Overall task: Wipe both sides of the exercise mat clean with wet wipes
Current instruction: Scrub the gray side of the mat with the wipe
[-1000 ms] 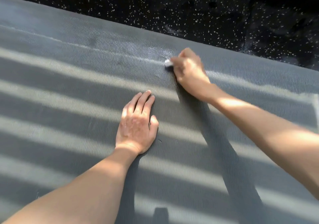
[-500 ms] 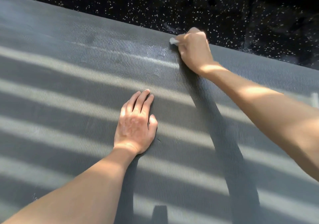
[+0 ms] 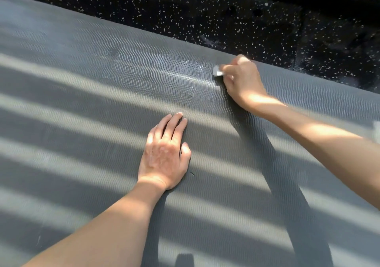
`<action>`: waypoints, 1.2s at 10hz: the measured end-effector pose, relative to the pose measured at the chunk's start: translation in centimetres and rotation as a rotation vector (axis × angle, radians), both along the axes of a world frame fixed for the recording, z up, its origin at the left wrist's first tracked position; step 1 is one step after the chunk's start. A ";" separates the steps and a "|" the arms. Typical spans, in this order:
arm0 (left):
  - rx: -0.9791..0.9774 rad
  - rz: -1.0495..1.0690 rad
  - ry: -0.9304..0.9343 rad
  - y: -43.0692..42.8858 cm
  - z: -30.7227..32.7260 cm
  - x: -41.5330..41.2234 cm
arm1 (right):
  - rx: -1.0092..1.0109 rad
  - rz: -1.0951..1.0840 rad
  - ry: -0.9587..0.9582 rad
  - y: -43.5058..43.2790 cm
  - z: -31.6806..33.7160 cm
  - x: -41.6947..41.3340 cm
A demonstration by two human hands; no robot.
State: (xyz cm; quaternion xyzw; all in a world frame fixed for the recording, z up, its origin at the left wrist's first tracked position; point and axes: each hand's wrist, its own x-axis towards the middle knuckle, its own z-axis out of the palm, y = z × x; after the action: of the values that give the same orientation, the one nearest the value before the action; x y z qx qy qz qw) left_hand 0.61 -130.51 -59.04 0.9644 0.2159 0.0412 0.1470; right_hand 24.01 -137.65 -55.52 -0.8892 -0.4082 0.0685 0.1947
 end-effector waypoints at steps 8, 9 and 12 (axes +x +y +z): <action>-0.009 -0.003 0.029 0.0 -0.1 -0.2 | 0.078 0.115 0.019 -4.3 -1.7 -4.2; -0.010 -0.004 0.031 0.0 -0.2 -0.1 | 0.112 0.060 -0.006 -3.6 -1.6 -1.8; -0.011 -0.003 0.031 -0.1 -0.3 -0.2 | 0.021 0.051 0.034 -5.8 -2.4 -7.8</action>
State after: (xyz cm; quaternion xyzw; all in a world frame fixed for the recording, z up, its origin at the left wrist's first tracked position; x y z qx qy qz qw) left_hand 0.38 -130.58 -59.29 0.9644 0.2169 0.0248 0.1490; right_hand 16.19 -143.45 -57.94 -0.8752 -0.4281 0.0843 0.2091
